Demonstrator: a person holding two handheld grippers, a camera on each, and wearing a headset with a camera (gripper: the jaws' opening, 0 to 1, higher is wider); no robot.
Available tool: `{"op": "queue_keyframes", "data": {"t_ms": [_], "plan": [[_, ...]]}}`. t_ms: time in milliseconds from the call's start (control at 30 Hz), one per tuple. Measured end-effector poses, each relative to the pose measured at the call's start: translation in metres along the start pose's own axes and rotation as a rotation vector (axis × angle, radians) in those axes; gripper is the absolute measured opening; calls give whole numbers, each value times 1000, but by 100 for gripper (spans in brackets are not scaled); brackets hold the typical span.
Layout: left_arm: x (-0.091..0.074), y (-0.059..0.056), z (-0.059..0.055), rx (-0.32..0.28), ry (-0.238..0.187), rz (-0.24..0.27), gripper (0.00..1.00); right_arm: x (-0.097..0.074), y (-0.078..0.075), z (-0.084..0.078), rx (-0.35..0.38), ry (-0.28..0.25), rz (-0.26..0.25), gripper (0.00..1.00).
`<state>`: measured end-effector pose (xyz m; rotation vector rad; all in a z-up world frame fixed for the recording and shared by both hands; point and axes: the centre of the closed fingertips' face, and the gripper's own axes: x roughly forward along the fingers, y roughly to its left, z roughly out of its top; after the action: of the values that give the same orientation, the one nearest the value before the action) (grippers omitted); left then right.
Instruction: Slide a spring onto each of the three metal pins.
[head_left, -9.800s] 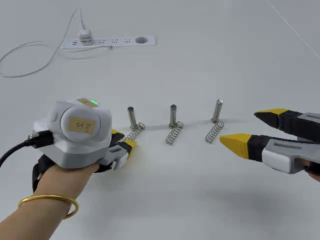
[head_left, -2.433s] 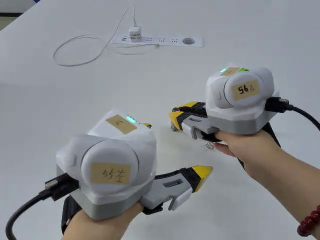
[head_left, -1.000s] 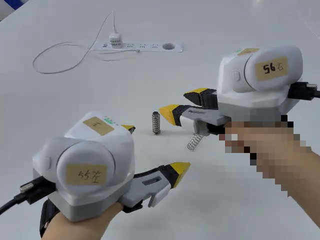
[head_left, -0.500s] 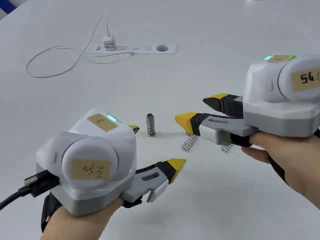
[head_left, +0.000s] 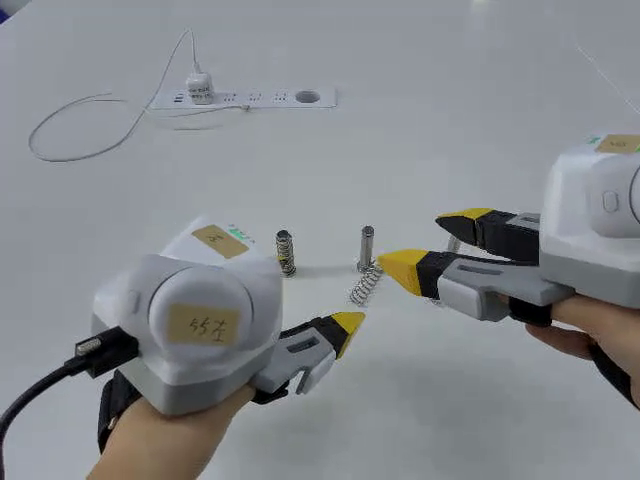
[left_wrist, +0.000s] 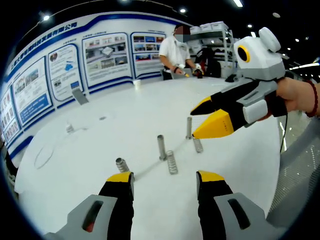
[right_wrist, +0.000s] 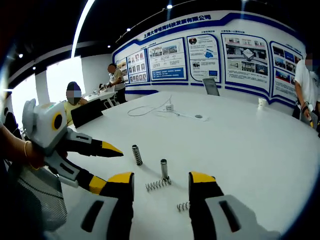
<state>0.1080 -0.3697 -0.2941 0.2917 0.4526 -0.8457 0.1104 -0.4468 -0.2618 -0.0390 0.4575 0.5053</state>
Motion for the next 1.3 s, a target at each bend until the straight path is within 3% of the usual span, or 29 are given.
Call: {"op": "queue_keyframes", "data": {"t_ms": [433, 600, 933, 1300], "plan": [[24, -5, -2, -25, 22, -21, 45, -20, -4, -26, 17, 43, 11, 49], [34, -7, -2, -12, 18, -25, 38, -25, -7, -33, 36, 51, -1, 49], [47, -9, -11, -64, 50, -31, 27, -30, -8, -38, 45, 55, -19, 48], [60, -13, -21, -65, 87, -40, 19, -32, -10, -40, 34, 54, -35, 48]]}}
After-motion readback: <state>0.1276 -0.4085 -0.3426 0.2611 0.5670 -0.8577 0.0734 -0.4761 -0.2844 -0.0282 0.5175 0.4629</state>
